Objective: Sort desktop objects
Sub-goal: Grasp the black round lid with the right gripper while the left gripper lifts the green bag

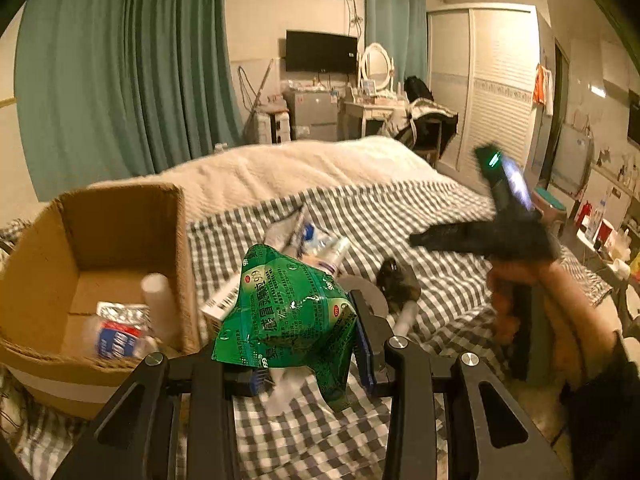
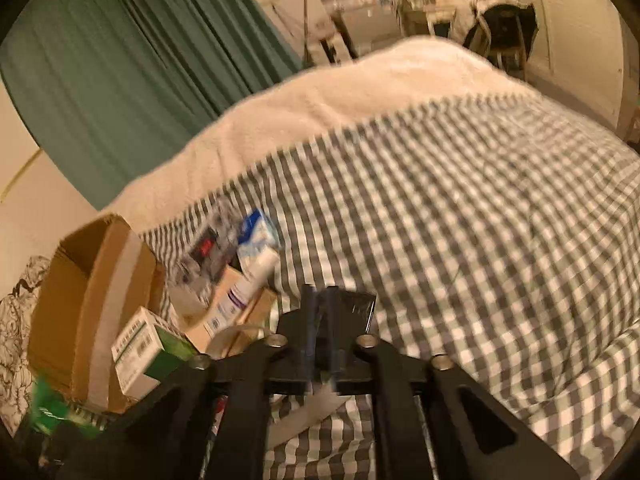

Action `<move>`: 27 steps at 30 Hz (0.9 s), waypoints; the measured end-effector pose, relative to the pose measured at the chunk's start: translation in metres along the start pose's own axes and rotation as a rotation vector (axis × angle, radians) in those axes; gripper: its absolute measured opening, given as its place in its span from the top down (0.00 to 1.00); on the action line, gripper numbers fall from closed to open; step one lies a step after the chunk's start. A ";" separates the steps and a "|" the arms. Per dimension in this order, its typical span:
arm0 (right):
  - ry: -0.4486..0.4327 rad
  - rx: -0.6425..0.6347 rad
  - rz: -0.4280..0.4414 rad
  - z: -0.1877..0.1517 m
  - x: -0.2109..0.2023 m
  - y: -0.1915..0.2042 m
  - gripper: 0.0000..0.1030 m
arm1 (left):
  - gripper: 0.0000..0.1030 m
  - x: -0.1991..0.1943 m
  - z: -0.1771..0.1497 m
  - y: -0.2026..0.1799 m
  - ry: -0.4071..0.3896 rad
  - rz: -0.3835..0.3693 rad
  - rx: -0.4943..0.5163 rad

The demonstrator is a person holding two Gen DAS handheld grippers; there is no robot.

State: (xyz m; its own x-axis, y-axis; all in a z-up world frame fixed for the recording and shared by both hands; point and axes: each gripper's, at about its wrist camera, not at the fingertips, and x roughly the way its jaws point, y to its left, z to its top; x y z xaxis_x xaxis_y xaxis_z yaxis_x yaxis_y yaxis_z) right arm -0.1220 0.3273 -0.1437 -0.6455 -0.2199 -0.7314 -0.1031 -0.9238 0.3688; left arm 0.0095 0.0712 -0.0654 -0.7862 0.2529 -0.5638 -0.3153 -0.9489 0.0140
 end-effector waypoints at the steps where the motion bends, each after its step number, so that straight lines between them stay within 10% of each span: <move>1: 0.008 -0.005 -0.006 -0.002 0.005 0.002 0.33 | 0.65 -0.002 0.002 0.002 -0.009 0.003 0.000; 8: 0.190 -0.018 -0.140 -0.013 0.071 0.007 0.29 | 0.65 -0.023 0.020 0.020 -0.071 0.031 0.008; 10: 0.244 -0.008 -0.168 -0.018 0.085 0.000 0.50 | 0.65 -0.031 0.024 0.025 -0.095 0.040 0.010; 13: 0.242 -0.008 -0.163 -0.020 0.082 -0.002 0.54 | 0.65 -0.040 0.030 0.032 -0.123 0.040 0.003; 27: -0.198 0.041 -0.070 0.008 -0.038 0.028 0.54 | 0.65 -0.075 0.051 0.069 -0.254 0.075 -0.016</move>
State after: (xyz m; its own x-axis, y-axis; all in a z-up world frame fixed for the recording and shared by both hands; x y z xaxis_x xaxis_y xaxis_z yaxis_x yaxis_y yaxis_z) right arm -0.1063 0.3125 -0.1014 -0.7713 -0.0865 -0.6306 -0.1807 -0.9202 0.3472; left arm 0.0196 -0.0035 0.0205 -0.9159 0.2187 -0.3366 -0.2438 -0.9692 0.0338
